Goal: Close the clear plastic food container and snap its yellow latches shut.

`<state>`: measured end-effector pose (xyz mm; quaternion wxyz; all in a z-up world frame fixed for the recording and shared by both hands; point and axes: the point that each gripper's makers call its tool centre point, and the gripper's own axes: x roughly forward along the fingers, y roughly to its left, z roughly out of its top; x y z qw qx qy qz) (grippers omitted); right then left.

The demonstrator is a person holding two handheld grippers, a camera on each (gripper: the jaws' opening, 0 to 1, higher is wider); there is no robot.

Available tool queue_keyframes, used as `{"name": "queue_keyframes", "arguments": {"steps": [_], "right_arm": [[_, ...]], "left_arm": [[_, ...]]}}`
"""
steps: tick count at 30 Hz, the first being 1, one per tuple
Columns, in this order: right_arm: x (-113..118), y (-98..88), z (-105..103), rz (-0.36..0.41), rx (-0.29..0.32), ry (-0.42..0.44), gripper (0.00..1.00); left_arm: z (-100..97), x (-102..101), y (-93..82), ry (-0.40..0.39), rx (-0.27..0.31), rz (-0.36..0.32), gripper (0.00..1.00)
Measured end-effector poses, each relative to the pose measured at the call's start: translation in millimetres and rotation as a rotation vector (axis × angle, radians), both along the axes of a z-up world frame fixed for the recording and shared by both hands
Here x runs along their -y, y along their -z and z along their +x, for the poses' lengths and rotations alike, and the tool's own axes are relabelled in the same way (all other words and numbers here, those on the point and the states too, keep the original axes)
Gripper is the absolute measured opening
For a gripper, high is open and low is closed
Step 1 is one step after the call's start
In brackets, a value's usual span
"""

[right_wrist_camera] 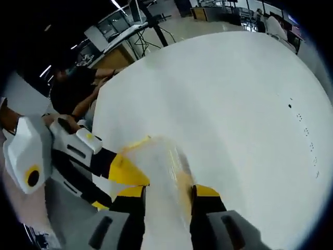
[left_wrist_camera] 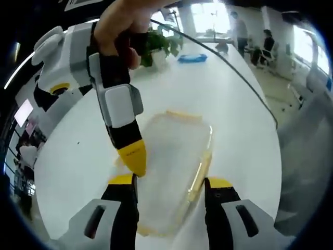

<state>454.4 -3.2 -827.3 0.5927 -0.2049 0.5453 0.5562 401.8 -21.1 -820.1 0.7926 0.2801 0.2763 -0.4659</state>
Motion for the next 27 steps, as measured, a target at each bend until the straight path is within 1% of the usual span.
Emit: {"name": "queue_keyframes", "arguments": {"steps": [2, 3, 4, 5, 8, 9, 11, 12, 13, 14, 15, 20, 23, 27], "right_arm": [[1.3, 0.0, 0.4, 0.011, -0.026, 0.005, 0.29], [7.4, 2.6, 0.7, -0.004, -0.067, -0.001, 0.29], [3.8, 2.6, 0.9, 0.014, -0.076, 0.011, 0.29], [4.4, 4.9, 5.2, 0.01, -0.062, -0.003, 0.29], [4.1, 3.4, 0.4, 0.007, -0.042, -0.015, 0.3], [4.9, 4.4, 2.4, 0.01, -0.039, -0.013, 0.3], [4.6, 3.8, 1.7, 0.018, -0.034, -0.008, 0.3], [3.7, 2.9, -0.5, 0.02, -0.03, -0.006, 0.3], [4.0, 4.4, 1.2, 0.019, -0.023, -0.011, 0.3], [2.9, 3.0, -0.3, 0.021, -0.021, -0.009, 0.3], [2.4, 3.8, 1.4, 0.021, -0.019, -0.009, 0.3], [1.1, 2.3, -1.8, 0.022, -0.015, -0.011, 0.3], [-0.2, 1.9, -2.7, 0.03, 0.008, -0.007, 0.31], [0.0, 0.0, -3.3, 0.059, 0.063, 0.018, 0.32]], "left_arm": [[-0.1, -0.2, 0.3, 0.001, 0.009, -0.002, 0.48], [-1.9, -1.3, 3.3, 0.019, 0.008, 0.009, 0.48], [-1.2, -0.7, 2.1, 0.014, 0.011, 0.006, 0.48], [-0.5, -0.9, 2.0, 0.014, 0.009, 0.006, 0.48], [-0.4, -0.7, 2.4, 0.011, 0.008, 0.008, 0.48], [-0.9, -0.2, 3.0, 0.01, 0.013, 0.01, 0.48], [-0.3, -0.4, 4.6, 0.012, 0.065, 0.05, 0.47], [0.8, 0.7, 5.2, -0.006, 0.083, 0.043, 0.46], [0.7, 0.7, 4.6, 0.048, 0.149, 0.099, 0.45], [-1.4, -0.4, 5.6, 0.019, 0.139, 0.098, 0.45], [-1.4, 0.1, 7.5, 0.008, 0.119, 0.084, 0.45], [0.0, -0.7, 6.1, 0.012, 0.115, 0.084, 0.46], [-0.3, -0.4, 5.9, 0.013, 0.114, 0.087, 0.46], [0.0, 0.1, 6.4, 0.014, 0.115, 0.088, 0.46]]}}
